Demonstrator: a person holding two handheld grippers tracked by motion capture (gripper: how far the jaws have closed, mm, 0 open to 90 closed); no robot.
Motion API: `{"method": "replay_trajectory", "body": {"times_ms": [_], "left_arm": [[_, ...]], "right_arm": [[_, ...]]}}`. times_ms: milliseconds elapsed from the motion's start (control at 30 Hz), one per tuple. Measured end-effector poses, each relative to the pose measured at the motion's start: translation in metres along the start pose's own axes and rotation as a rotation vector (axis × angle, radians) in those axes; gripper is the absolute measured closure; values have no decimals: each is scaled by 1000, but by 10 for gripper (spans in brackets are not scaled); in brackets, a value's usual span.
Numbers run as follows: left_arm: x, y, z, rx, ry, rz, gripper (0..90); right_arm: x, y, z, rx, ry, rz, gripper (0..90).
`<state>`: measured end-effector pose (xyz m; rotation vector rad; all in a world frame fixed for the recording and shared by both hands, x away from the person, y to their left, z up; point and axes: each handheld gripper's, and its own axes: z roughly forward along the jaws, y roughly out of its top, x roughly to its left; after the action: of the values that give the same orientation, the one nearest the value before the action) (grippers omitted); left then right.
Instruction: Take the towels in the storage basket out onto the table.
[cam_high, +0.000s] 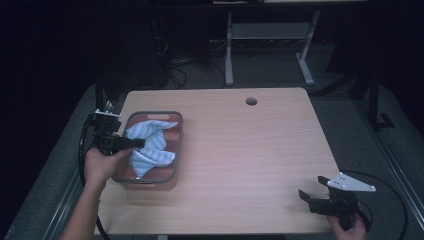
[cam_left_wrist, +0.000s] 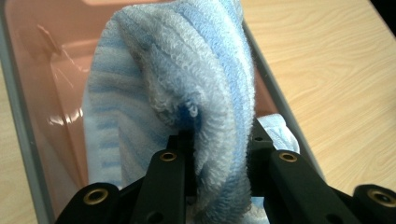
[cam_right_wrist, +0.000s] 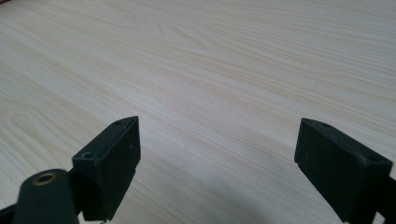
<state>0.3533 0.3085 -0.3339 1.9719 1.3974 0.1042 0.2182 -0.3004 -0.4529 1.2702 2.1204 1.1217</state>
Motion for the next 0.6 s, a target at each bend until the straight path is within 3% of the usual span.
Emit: {"method": "replay_trajectory", "body": {"times_ms": [267, 600], "left_arm": [[-1, 7, -8, -35, -3, -9, 738], [-13, 19, -27, -66, 9, 17, 739]], "right_arm": [[1, 0, 2, 2, 5, -3, 138], [0, 0, 1, -2, 5, -1, 138]]}}
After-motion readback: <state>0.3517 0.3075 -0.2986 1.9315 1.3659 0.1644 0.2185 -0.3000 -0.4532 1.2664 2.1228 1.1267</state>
